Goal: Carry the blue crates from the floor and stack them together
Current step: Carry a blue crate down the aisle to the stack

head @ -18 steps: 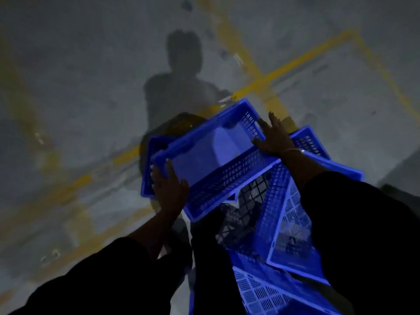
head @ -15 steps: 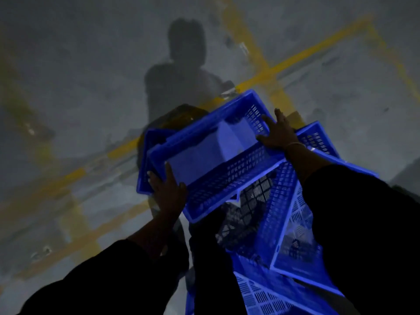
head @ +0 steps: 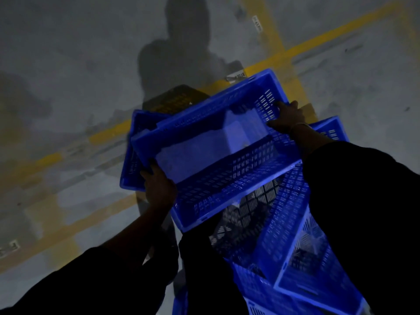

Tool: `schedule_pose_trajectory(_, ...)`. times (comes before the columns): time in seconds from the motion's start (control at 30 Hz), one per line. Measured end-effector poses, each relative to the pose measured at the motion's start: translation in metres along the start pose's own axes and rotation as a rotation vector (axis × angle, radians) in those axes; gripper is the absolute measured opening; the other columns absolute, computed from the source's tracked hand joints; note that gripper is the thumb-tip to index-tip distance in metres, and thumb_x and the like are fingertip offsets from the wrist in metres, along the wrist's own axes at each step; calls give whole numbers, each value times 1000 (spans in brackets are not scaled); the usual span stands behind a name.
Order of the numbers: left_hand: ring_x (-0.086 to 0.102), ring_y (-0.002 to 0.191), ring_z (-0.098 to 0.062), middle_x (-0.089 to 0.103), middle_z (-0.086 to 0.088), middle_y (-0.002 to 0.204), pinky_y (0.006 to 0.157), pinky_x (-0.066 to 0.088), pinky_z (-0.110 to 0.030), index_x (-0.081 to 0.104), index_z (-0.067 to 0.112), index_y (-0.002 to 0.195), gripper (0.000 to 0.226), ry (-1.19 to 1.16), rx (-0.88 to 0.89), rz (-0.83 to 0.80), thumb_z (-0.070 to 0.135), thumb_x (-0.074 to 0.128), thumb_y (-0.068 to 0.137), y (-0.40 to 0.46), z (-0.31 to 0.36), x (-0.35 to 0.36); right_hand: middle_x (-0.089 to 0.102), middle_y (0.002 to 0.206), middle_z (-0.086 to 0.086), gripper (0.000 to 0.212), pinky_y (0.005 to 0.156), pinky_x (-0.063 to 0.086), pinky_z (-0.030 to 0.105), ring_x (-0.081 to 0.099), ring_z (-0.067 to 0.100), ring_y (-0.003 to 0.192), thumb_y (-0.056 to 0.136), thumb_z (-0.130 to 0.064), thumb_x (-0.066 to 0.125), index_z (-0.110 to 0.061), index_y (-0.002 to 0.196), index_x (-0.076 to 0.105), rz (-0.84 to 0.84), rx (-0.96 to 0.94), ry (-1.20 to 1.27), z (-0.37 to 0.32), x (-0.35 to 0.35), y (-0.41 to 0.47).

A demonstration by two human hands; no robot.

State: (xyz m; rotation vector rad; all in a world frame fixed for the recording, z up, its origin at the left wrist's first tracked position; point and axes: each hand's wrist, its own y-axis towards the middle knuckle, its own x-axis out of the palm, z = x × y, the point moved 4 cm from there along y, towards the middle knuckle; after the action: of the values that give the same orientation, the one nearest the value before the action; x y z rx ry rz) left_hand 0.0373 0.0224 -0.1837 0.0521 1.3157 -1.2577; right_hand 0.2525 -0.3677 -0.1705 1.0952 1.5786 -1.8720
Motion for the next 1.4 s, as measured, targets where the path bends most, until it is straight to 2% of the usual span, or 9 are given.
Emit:
schedule_pose_trajectory(0.3, 54, 106, -54, 28, -27, 147, 80, 50, -59, 19, 13, 157, 72, 76, 93, 35, 21, 57, 96, -13, 8, -84, 28, 144, 23, 78, 98, 44, 62, 44, 54, 118, 84, -25, 74, -28, 150, 32, 10, -54, 31, -9, -36, -56)
schedule_pose_trajectory(0.43, 58, 88, -49, 30, -25, 141, 67, 46, -49, 12, 19, 160, 78, 137, 209, 0, 16, 56, 95, -24, 8, -139, 32, 139, 24, 75, 93, 47, 59, 47, 53, 112, 84, -13, 69, -23, 150, 34, 46, -84, 23, -16, -69, -105)
schedule_pose_trajectory(0.6, 58, 106, -49, 39, -29, 143, 87, 49, -56, 20, 21, 159, 60, 39, 151, 36, 45, 34, 106, -61, 17, -232, 37, 136, 22, 69, 92, 49, 59, 49, 50, 112, 86, -2, 62, -23, 147, 38, 124, -130, 27, -32, -116, -183)
schedule_pose_trajectory(0.77, 66, 86, -35, 59, -8, 101, 80, 54, -55, 37, 23, 120, 62, -97, 140, 105, 78, 26, 94, -110, 0, -323, 36, 137, 24, 68, 84, 52, 58, 55, 51, 101, 89, 1, 58, -19, 150, 35, 186, -196, 54, -63, -164, -276)
schedule_pose_trajectory(0.83, 66, 88, -35, 59, -5, 99, 84, 55, -56, 37, 28, 121, 62, -103, 183, 127, 81, 23, 90, -136, -6, -360, 35, 138, 25, 69, 84, 51, 57, 55, 51, 98, 89, 1, 58, -18, 151, 34, 211, -238, 71, -76, -186, -314)
schedule_pose_trajectory(1.0, 56, 118, -39, 44, 15, 95, 94, 45, -46, 40, 17, 144, 67, -191, 140, 205, 65, 27, 99, -186, -51, -435, 35, 139, 29, 70, 67, 44, 46, 55, 46, 81, 90, 0, 54, -18, 153, 30, 313, -358, 33, -123, -235, -394)
schedule_pose_trajectory(1.13, 56, 94, -38, 39, -22, 130, 85, 51, -51, 33, 9, 152, 59, -57, 285, 232, 32, 49, 100, -219, -97, -472, 36, 138, 29, 68, 64, 45, 50, 53, 46, 74, 93, -4, 53, -18, 155, 28, 386, -504, -21, -168, -256, -430)
schedule_pose_trajectory(1.2, 58, 97, -47, 35, -27, 135, 87, 53, -53, 27, 9, 156, 67, -30, 252, 247, 15, 55, 96, -226, -124, -483, 37, 134, 30, 64, 68, 46, 52, 54, 49, 77, 95, -11, 51, -16, 155, 29, 399, -572, -18, -190, -261, -439)
schedule_pose_trajectory(1.4, 60, 84, -48, 34, -25, 137, 69, 53, -53, 19, 13, 159, 71, 35, 162, 361, 29, 50, 97, -267, -189, -505, 39, 127, 24, 63, 64, 47, 45, 48, 38, 70, 97, -13, 47, -22, 155, 25, 366, -783, -29, -275, -270, -454)
